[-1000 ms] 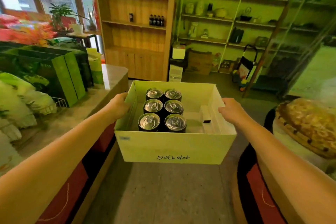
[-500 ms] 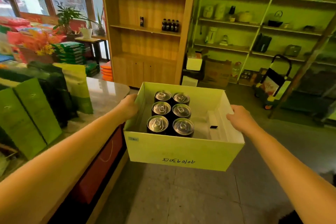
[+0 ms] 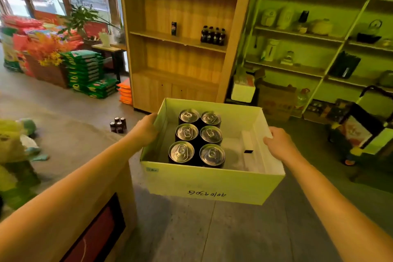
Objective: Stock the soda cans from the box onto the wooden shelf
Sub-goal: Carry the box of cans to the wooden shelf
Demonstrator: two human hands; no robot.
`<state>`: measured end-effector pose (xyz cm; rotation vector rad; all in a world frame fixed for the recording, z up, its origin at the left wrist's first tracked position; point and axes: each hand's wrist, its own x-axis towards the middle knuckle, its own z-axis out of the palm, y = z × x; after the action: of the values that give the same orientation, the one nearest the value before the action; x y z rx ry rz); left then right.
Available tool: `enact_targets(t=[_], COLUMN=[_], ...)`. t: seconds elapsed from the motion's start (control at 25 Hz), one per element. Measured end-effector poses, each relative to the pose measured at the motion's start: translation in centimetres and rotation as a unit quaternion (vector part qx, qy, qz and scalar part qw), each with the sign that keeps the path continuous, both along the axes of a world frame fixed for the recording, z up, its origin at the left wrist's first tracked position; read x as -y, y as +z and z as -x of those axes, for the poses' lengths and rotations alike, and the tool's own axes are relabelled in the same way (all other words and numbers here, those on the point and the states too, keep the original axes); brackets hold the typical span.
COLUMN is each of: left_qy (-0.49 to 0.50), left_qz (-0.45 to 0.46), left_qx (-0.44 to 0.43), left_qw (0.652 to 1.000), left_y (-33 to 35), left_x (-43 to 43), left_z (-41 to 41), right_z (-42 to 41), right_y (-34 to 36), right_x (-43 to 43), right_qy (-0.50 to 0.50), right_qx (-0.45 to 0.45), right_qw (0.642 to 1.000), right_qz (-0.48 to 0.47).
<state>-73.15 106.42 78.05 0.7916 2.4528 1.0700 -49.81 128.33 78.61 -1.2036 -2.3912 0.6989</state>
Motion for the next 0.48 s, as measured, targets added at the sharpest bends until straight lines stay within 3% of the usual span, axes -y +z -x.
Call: enact_targets(t=[0.48], left_qy=[0.111], left_qz=[-0.01], left_qx=[0.013], left_qw=[0.994], left_y=[-1.0], left_x=[-19.6], left_z=[29.3], right_z=[34.3], right_y=[-1.2], right_x=[-23.4], right_qy=[0.091], right_qx=[-0.002], right_qw=[0.995], right_qz=[0.028])
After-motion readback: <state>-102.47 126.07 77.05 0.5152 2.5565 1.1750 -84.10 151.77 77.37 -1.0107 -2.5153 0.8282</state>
